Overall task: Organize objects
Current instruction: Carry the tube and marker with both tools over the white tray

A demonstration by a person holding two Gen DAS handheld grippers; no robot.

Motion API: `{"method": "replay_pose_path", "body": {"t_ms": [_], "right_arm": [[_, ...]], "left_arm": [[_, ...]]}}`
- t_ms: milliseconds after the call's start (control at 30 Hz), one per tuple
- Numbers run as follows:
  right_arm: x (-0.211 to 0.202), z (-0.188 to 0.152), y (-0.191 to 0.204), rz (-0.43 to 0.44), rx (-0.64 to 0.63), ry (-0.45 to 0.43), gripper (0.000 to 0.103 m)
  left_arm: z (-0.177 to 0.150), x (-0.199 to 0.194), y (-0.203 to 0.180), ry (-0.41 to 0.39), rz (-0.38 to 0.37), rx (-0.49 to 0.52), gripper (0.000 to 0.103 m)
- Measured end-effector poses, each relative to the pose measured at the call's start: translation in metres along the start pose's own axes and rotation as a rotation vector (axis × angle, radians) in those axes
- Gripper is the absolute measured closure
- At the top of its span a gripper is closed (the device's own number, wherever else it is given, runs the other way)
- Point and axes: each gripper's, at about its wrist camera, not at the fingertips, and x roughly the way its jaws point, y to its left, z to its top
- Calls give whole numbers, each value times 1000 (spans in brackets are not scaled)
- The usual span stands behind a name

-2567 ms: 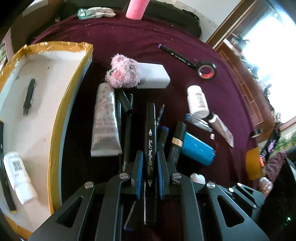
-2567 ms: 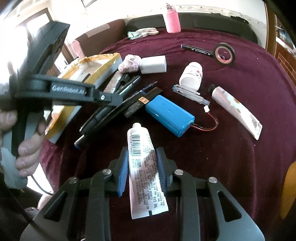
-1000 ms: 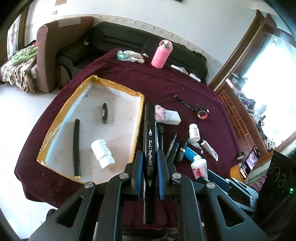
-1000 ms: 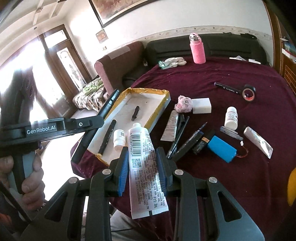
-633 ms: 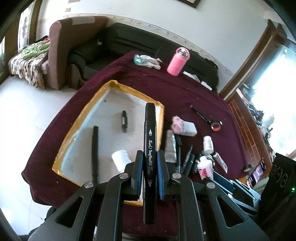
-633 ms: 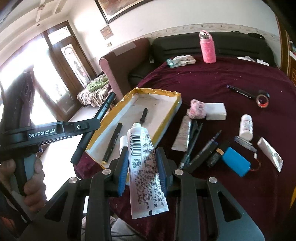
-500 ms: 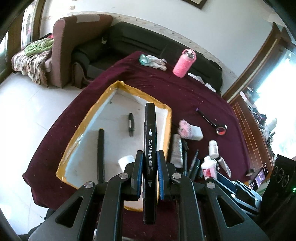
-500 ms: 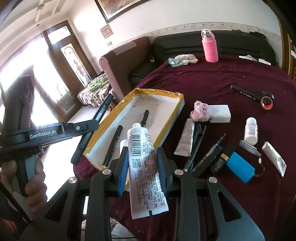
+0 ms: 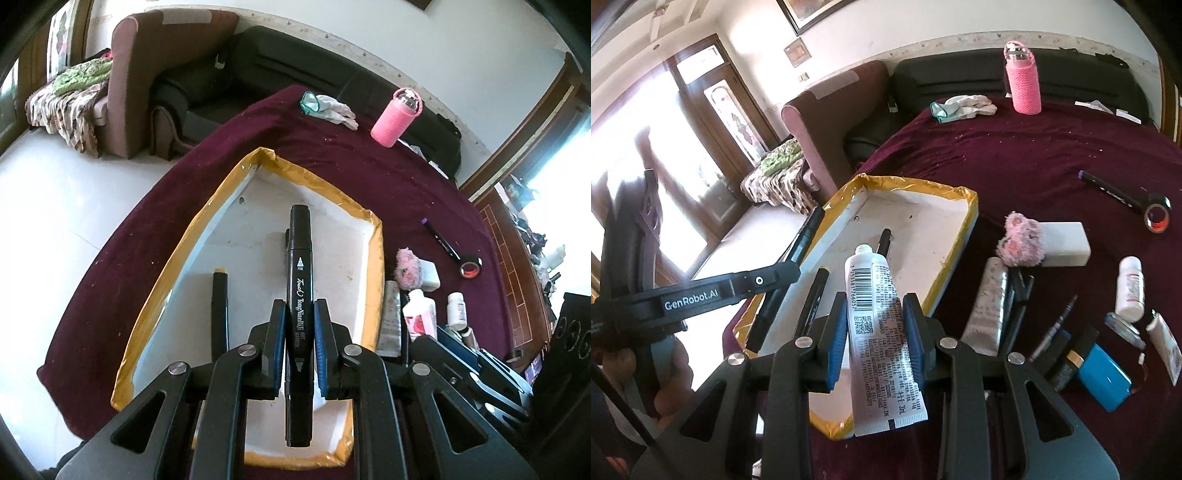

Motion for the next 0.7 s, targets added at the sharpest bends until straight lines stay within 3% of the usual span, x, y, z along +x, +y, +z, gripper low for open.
{"method": "replay_pose_path", "body": {"t_ms": [700], "right_arm": [[92, 28, -6, -83, 50, 116, 76]], "left_arm": [[16, 59, 19, 82, 28, 13, 91]]}}
